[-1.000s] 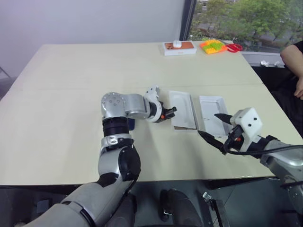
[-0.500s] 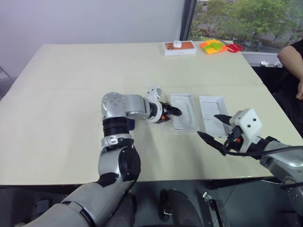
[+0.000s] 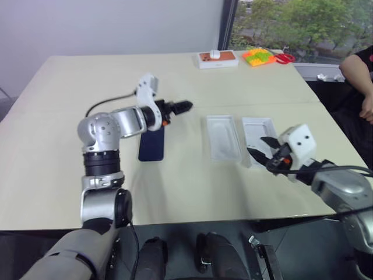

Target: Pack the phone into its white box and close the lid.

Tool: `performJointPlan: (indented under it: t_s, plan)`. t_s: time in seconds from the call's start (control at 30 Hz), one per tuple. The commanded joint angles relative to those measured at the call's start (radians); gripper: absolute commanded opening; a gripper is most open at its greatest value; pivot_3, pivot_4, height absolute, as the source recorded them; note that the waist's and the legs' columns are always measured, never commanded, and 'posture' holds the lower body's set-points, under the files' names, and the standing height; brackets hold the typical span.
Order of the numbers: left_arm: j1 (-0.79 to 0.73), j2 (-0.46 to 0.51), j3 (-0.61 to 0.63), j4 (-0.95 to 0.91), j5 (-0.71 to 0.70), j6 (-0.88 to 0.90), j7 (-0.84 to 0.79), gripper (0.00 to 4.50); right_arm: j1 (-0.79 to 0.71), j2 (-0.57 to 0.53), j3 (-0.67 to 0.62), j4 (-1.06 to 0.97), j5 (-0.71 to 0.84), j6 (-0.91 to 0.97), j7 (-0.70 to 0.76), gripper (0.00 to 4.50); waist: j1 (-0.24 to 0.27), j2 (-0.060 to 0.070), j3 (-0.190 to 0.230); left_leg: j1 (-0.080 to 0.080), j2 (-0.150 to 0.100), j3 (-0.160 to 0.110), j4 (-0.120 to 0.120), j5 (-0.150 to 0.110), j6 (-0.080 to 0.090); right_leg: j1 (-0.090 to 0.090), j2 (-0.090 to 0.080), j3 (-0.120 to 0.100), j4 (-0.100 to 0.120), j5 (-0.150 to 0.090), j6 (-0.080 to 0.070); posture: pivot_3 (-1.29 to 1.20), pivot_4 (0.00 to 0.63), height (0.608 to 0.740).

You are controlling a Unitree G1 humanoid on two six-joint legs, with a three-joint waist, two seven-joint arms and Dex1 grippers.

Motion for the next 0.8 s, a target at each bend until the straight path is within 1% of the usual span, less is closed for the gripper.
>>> performJointPlan:
  t_s: [0.03,0.07,0.1,0.13,0.23,0.3,0.4,0.53,0.63,0.7,0.8]
  plan:
    - [0.002,0.06,-0.025,-0.014,-0.003,-0.101,-0.15,4.5,-0.076,-0.001,0.04,0.044,-0.04,0.046,-0.035,0.77,0.001,0.0,0.0,0.0,0.0,0.0,0.0,0.0,0.0,0.0,0.0,0.0,0.0,0.0,0.0,0.0,0.15,0.74]
    - [0.011,0.086,-0.049,-0.024,0.001,-0.118,-0.202,4.5,-0.105,-0.001,0.063,0.069,-0.061,0.062,-0.05,0.14,-0.001,0.0,0.0,0.0,0.0,0.0,0.0,0.0,0.001,0.0,0.0,0.0,-0.001,0.0,0.0,0.0,0.15,0.74]
    - [0.032,0.122,-0.092,-0.046,0.018,-0.15,-0.271,4.5,-0.134,-0.002,0.089,0.094,-0.085,0.07,-0.061,0.06,-0.002,0.0,0.0,-0.001,0.0,0.0,0.0,-0.001,0.002,0.0,0.0,0.0,-0.001,0.0,0.0,0.0,0.15,0.74]
    - [0.066,0.172,-0.161,-0.079,0.05,-0.197,-0.36,4.5,-0.166,0.001,0.118,0.119,-0.104,0.076,-0.064,0.06,-0.005,0.0,0.0,-0.001,0.0,0.0,0.001,-0.001,0.002,0.0,0.0,0.0,-0.001,0.0,0.0,0.0,0.15,0.74]
    - [0.139,0.271,-0.295,-0.122,0.125,-0.31,-0.528,4.5,-0.227,0.018,0.17,0.163,-0.13,0.096,-0.06,0.06,-0.006,0.0,0.0,0.0,0.0,0.001,0.0,-0.003,0.005,0.0,0.001,0.001,-0.001,0.0,0.0,0.0,0.15,0.74]
    - [0.174,0.314,-0.343,-0.124,0.156,-0.367,-0.605,4.5,-0.26,0.026,0.202,0.187,-0.147,0.113,-0.059,0.06,-0.004,0.0,0.0,-0.001,0.001,0.001,-0.001,-0.003,0.006,-0.001,0.002,0.001,-0.002,0.0,0.0,0.0,0.15,0.74]
    - [0.215,0.361,-0.382,-0.115,0.193,-0.436,-0.694,4.5,-0.301,0.018,0.264,0.211,-0.189,0.138,-0.051,0.06,-0.003,0.0,0.0,-0.003,0.001,0.001,-0.001,-0.003,0.006,-0.003,0.002,0.001,-0.002,0.0,0.0,0.0,0.15,0.74]
    - [0.286,0.428,-0.44,-0.118,0.258,-0.533,-0.802,4.5,-0.36,0.05,0.307,0.228,-0.183,0.187,-0.028,0.06,-0.006,0.0,0.0,-0.002,0.001,0.002,0.0,-0.005,0.009,-0.003,0.002,0.002,-0.002,0.0,0.0,0.0,0.15,0.74]
    - [0.356,0.484,-0.47,-0.148,0.281,-0.584,-0.894,4.5,-0.403,0.067,0.359,0.245,-0.186,0.247,-0.004,0.06,-0.007,0.0,0.0,-0.003,0.002,0.002,0.0,-0.005,0.01,-0.003,0.002,0.002,-0.002,0.0,0.0,0.0,0.15,0.74]
    - [0.376,0.497,-0.478,-0.156,0.296,-0.605,-0.914,4.5,-0.42,0.076,0.37,0.266,-0.188,0.273,0.002,0.06,-0.005,0.0,0.0,-0.003,0.003,0.002,0.0,-0.006,0.011,-0.004,0.003,0.002,-0.002,0.0,0.0,0.0,0.15,0.74]
    - [0.389,0.492,-0.48,-0.16,0.315,-0.62,-0.915,4.5,-0.436,0.082,0.386,0.296,-0.195,0.299,0.017,0.06,0.003,0.0,0.0,-0.005,0.002,0.001,0.0,-0.006,0.011,-0.005,0.003,0.001,-0.002,0.0,0.0,0.0,0.15,0.74]
